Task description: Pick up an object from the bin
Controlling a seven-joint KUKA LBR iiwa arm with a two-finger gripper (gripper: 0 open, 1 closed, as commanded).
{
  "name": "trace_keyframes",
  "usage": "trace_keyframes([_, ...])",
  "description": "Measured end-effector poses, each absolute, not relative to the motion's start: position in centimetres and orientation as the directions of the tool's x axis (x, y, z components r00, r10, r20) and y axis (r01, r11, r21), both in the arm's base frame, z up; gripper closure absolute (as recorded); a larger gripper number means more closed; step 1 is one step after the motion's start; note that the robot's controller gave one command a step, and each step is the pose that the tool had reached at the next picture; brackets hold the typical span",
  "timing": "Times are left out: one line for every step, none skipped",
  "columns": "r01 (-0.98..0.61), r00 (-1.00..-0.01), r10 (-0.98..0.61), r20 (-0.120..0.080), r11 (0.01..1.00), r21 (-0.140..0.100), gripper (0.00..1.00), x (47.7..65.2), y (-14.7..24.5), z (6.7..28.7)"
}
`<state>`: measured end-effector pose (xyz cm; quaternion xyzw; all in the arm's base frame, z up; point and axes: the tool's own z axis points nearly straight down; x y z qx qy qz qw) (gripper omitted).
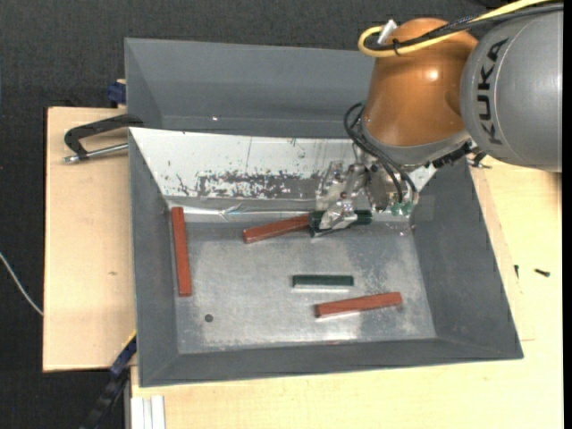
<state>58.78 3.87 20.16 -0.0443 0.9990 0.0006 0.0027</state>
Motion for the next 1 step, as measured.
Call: trace_keyframes([-0.088,-0.996,-0.088,-0.005,0.996,0.001,1.00,58.77,3.87,20.15])
